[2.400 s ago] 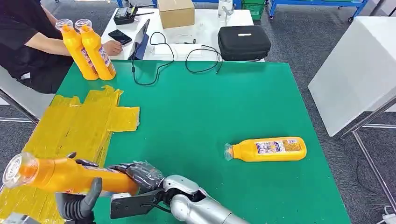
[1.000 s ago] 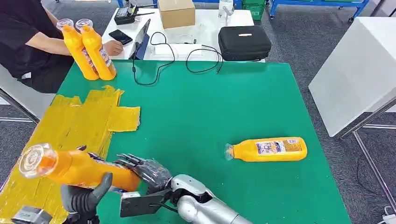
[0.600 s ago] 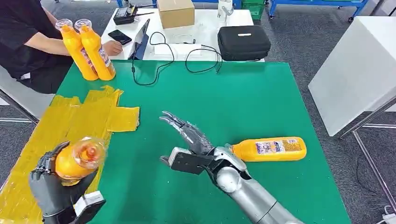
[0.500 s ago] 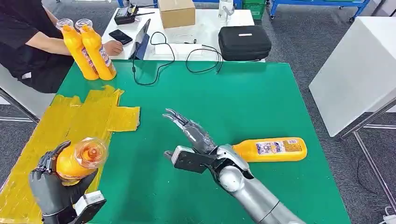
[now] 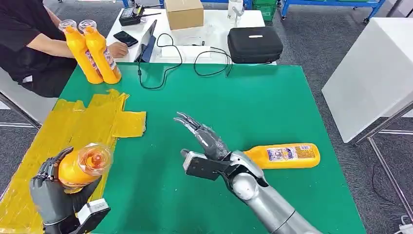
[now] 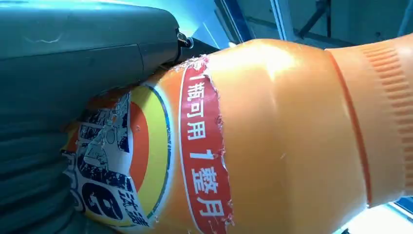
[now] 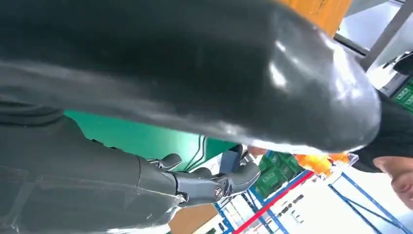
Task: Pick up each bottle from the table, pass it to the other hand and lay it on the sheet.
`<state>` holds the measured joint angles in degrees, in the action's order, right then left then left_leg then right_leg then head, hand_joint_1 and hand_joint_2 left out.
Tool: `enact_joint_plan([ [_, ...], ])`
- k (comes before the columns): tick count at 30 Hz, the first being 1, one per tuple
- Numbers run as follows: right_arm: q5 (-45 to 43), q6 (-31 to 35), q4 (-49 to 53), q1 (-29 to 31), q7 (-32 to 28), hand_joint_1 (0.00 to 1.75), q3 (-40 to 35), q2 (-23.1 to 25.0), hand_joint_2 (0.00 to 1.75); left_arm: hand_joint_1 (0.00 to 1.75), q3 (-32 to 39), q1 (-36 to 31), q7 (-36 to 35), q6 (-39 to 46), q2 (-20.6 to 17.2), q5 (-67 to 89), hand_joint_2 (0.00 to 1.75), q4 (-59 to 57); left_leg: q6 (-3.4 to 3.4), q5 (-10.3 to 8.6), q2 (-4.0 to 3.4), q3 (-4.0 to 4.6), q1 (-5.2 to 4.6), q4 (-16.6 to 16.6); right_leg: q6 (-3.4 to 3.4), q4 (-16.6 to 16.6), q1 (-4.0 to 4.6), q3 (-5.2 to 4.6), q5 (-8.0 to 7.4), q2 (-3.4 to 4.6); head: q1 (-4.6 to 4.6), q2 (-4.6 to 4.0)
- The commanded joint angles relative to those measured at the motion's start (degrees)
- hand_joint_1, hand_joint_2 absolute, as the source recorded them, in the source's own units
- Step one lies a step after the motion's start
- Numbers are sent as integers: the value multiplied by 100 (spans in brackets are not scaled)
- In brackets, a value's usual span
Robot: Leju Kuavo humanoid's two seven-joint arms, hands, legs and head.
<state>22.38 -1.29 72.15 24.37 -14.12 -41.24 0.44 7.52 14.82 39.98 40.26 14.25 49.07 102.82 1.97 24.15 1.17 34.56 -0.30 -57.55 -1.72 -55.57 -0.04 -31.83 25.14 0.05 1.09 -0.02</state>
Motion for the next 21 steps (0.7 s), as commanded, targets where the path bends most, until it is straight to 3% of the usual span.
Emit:
enact_joint_plan([
  [1,3,28,-24,102,0,0,3,-131,0,175,53,-165,2,-26,-121,253,175,-293,-7,0,-2,-7,-1,4,0,3,-1,7,1,-3,0,0],
  [8,-85,-48,-151,292,-113,0,-3,-164,0,175,704,-512,2,-26,197,2718,175,-638,-10,1,-5,-14,-1,1,-1,2,-2,15,3,-3,0,0],
  [12,-217,-164,-216,451,-94,0,-67,-141,0,175,952,-710,-175,-26,25,3411,175,-1252,-10,-2,-13,-15,-5,8,0,3,-5,12,-1,5,0,0],
  [13,-203,-179,-255,459,-122,0,-52,-114,0,175,941,-750,-292,-26,-80,3399,175,-1528,-10,-3,-11,-15,-6,9,0,3,-6,12,-1,4,0,0],
  [14,-332,-318,-137,547,-255,0,-267,-317,0,175,-618,-788,-2924,-26,-1869,4093,175,-2610,-13,-1,-13,-18,-4,8,1,3,-4,16,0,4,0,0],
  [15,-332,-318,-137,547,-255,0,-267,-317,0,175,-618,-788,-2924,-26,-1869,4093,175,-2610,-13,-6,-18,-34,-10,25,2,12,-11,24,-2,10,-2,0],
  [16,-420,-362,6,529,-254,0,-320,-461,0,175,-917,-952,-3404,-26,-2210,4093,175,-3174,-12,-12,9,-22,-11,24,2,9,-12,20,0,-15,0,0],
  [21,-456,-363,107,453,-251,0,-353,-559,0,175,-580,-892,-3105,-26,-1979,4091,175,-3148,-15,-5,-7,-17,-1,9,2,-5,-5,7,4,-2,-2,0],
])
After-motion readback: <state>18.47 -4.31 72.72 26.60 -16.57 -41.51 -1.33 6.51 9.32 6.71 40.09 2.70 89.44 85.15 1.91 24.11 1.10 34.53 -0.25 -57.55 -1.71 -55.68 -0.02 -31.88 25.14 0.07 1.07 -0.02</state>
